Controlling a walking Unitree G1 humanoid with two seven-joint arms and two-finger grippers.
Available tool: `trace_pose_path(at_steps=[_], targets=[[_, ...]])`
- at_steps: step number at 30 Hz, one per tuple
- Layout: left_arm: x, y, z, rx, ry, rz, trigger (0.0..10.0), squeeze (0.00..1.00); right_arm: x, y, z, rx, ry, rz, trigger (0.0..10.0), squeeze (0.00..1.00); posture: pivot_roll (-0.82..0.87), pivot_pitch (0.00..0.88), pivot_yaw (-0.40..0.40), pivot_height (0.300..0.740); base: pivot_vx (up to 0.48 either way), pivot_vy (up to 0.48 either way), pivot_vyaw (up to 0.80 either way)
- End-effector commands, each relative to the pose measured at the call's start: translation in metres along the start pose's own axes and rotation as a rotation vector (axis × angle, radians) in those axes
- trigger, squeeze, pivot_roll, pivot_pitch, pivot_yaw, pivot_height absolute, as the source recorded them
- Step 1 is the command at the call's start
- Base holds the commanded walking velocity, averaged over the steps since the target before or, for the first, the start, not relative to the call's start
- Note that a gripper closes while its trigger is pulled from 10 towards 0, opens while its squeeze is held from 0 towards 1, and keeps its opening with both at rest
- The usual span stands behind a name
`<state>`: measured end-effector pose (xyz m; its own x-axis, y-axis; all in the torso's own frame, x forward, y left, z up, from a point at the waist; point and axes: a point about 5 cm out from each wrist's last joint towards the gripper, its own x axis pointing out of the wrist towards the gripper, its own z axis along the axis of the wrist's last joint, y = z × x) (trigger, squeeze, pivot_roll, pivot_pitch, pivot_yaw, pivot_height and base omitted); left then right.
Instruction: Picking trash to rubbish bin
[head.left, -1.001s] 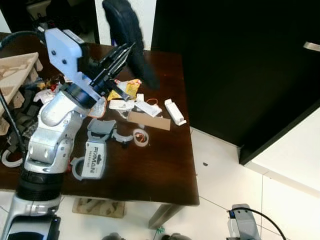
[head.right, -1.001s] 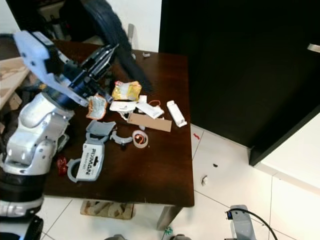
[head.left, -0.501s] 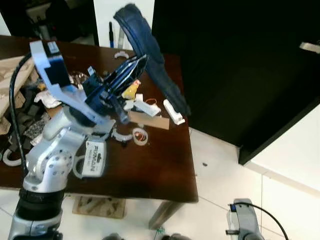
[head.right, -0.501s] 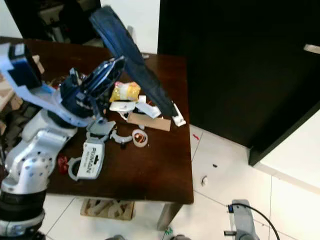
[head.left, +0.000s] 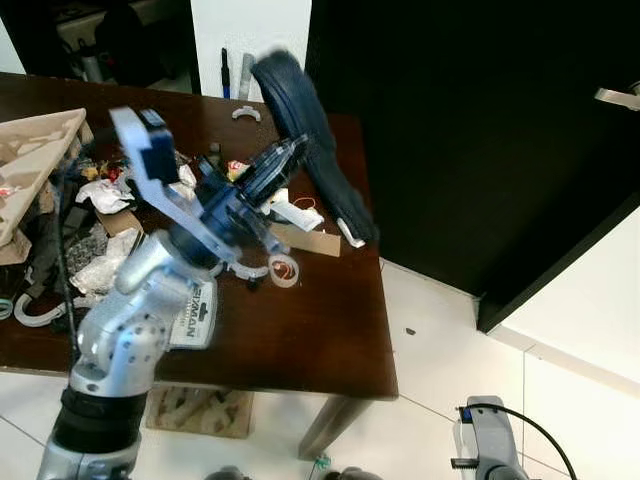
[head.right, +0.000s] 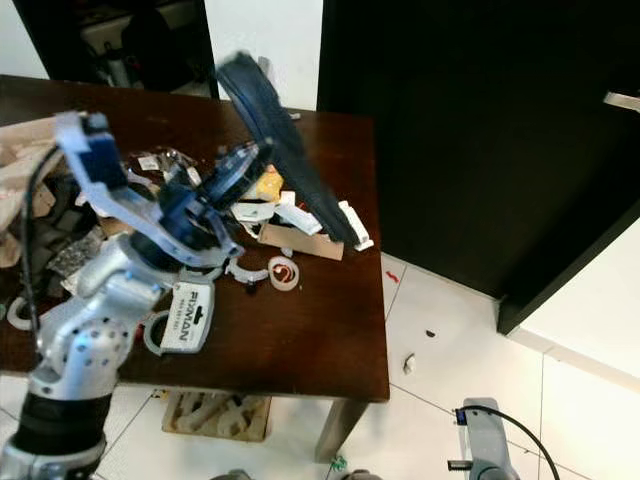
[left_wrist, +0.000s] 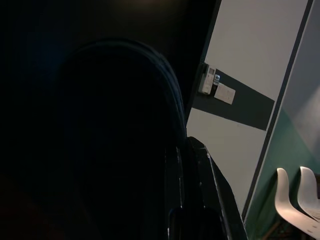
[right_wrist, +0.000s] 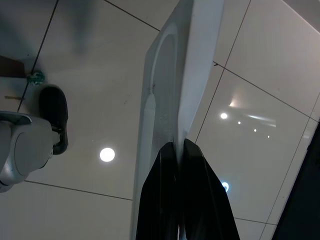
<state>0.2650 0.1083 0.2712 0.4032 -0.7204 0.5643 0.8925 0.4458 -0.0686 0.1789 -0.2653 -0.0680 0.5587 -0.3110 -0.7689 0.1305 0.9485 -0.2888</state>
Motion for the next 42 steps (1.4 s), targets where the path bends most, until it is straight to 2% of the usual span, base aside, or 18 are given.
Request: trace_pose_path(at_steps=[1, 13, 23, 42], targets=[[0.001, -0.002, -0.004, -0.014, 0.010, 0.002, 10.0, 0.00, -0.001, -0.004, -0.008, 0.003, 0.023, -0.012, 10.0, 0.00, 0.12, 0.118, -0.060, 0.740, -0.277, 0.000, 0.00], [0.002, -0.003, -0.015, -0.025, 0.053, 0.002, 10.0, 0.00, -0.002, 0.000, -0.013, 0.011, 0.057, -0.006, 10.0, 0.00, 0.11, 0.113, -0.052, 0.740, -0.287, 0.000, 0.00], [0.004, -0.006, -0.017, -0.024, 0.056, -0.003, 10.0, 0.00, -0.003, -0.002, -0.022, 0.009, 0.094, -0.011, 10.0, 0.00, 0.11, 0.107, -0.053, 0.740, -0.301, 0.000, 0.00], [0.004, -0.008, -0.020, -0.038, 0.054, -0.010, 10.0, 0.00, -0.004, -0.002, -0.023, 0.025, 0.103, -0.021, 10.0, 0.00, 0.10, 0.117, -0.051, 0.740, -0.301, 0.000, 0.00]])
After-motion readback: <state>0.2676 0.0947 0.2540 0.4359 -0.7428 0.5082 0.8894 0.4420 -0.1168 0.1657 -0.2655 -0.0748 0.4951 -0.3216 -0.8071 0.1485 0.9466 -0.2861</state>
